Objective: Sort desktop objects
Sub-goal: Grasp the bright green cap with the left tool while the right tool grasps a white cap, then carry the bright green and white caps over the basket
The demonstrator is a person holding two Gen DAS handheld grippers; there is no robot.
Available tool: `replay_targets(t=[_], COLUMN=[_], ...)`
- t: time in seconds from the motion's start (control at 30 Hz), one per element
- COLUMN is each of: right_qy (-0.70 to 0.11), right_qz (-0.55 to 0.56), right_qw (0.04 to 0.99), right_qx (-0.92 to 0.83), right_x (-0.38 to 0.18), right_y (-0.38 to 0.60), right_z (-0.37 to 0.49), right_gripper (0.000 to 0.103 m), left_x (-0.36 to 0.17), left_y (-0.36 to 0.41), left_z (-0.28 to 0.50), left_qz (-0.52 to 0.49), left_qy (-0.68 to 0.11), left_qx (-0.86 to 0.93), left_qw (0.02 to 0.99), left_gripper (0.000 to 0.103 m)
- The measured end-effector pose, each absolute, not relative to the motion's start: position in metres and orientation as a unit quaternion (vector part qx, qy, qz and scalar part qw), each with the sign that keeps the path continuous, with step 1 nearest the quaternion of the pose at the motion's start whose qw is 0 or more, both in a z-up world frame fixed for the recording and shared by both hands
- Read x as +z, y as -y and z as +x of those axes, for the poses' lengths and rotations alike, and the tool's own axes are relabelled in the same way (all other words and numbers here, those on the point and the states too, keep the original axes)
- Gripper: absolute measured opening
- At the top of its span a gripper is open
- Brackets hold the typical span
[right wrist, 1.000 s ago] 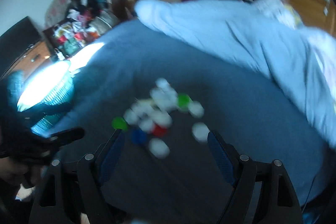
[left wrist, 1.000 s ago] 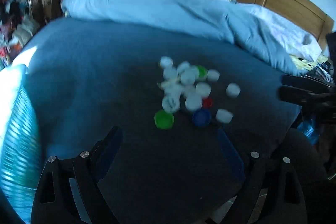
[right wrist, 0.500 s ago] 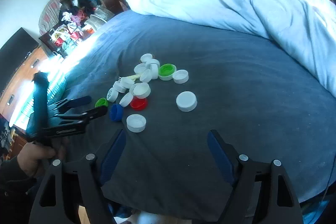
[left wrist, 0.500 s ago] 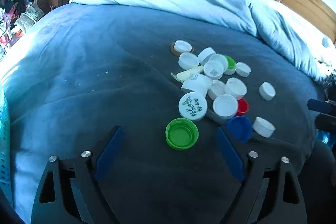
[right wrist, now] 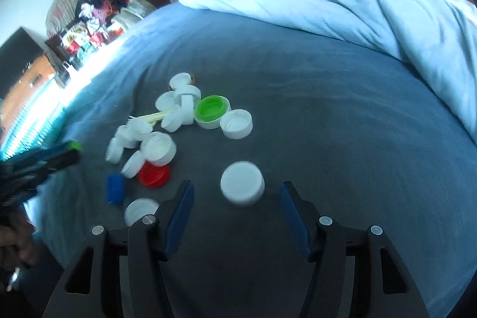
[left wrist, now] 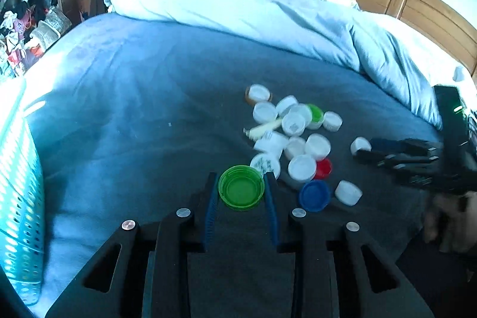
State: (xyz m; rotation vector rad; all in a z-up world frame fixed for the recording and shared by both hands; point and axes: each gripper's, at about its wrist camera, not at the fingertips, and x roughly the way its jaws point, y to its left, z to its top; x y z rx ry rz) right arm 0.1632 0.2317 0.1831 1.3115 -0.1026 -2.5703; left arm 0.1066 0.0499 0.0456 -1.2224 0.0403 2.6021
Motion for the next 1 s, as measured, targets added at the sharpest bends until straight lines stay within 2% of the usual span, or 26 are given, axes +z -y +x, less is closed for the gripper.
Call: replay_targets(t=[0.03,0.1,0.13,0.33,0.77,1.0], right_qy=[0.02,-0.003,0.007,0.028,-0.005,-0.006], right_qz=[0.452,0.449,0.449,0.409,0.268,0.256], right_qw=[0.123,0.107,0.107,0.109,0.175,0.223], right_qx=[-0.884,-0.887,-0.887,-0.906,-0.947,-0.941], right_x=[0.18,0.176,0.179,0.217,0.363,0.39], right_y=[-0.228,-0.225,-0.228,-0.23,-0.154,-0.119], right_z=[0.161,0.159,0.159,0.185,0.223,0.232], right_gripper=[0.061,0.037,0.034,0.034,0.034,0.034], left_x=[0.049,0.056,0.06,0.086,0.172,0.191], left_y=[-0.05,-0.05,-0.048,-0.035,0.012,0.039], left_z=[0.106,0.106,0.106,0.12,0.162,0.176], left_qz=[-0.42,-0.419,-0.418,-0.397,-0.285,-0.272], left_qy=[-0.013,-0.012,-0.01,-0.002,-0.005,0.007], left_qx=[0.898,0.899,0.9,0.911,0.959,0.961], left_qw=[0.131,0.128,0.126,0.11,-0.001,-0.038], left_gripper=[0.025,0.025,0.025,0.025,0.025,0.025])
